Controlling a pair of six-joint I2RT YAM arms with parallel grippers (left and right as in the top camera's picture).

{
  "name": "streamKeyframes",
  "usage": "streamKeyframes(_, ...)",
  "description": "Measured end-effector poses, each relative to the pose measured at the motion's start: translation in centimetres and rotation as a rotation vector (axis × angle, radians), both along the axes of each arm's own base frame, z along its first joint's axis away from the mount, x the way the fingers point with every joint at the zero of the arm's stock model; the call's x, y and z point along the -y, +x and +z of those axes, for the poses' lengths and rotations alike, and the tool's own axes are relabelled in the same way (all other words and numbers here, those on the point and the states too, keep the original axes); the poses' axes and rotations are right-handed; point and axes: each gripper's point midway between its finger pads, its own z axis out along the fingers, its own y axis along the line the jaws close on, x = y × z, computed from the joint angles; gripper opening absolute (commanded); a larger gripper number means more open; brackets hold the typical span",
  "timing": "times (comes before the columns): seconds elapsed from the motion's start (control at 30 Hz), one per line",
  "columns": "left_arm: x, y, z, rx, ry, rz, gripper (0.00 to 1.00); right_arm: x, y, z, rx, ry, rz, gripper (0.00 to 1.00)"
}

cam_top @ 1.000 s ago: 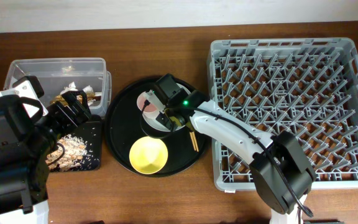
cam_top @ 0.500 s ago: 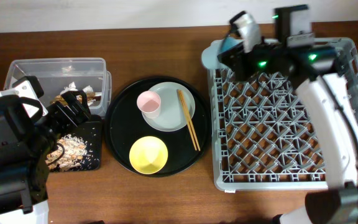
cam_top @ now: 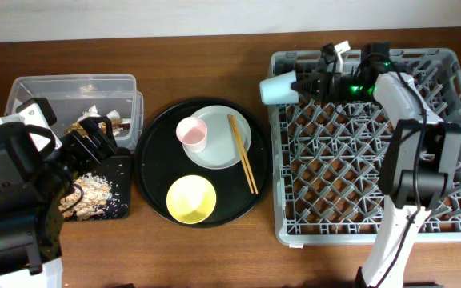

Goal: Sort waste into correct bins and load items into the dishwasher rack
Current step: 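Lift the blue cup and carry it to the rack's far edge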

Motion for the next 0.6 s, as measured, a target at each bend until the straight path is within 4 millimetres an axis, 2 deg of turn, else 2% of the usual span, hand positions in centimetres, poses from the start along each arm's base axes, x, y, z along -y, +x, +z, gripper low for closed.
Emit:
streamKeyframes(0.03, 0.0, 0.0, 0.0, 0.000, 0.000, 0.000, 0.99, 0.1, 0.0, -0.1, -0.001, -0.005, -0.004, 0.20)
streamKeyframes(0.07, 0.0, 0.0, 0.0, 0.000, 0.000, 0.000, 0.99, 0.2, 0.0, -0.1, -0.001, -0.008, -0.005, 0.21)
streamKeyframes(0.27, 0.0, 0.0, 0.0, 0.000, 0.000, 0.000, 0.99, 3.0, -0.7, -1.6, -0.179, -0.052, -0.077, 0.22)
streamKeyframes(0.37, 0.0, 0.0, 0.0, -0.001, 0.000, 0.000, 0.99, 3.4, -1.7, -2.6, -0.269, -0.094, -0.087, 0.20)
streamKeyframes(0.4, 0.0, 0.0, 0.0, 0.000, 0.000, 0.000, 0.99, 3.4, -2.1, -2.8, -0.284, -0.104, -0.082, 0.15)
streamKeyframes(0.6, 0.0, 0.0, 0.0, 0.000, 0.000, 0.000, 0.99, 3.0, -2.4, -2.8, -0.276, -0.109, -0.067, 0.09)
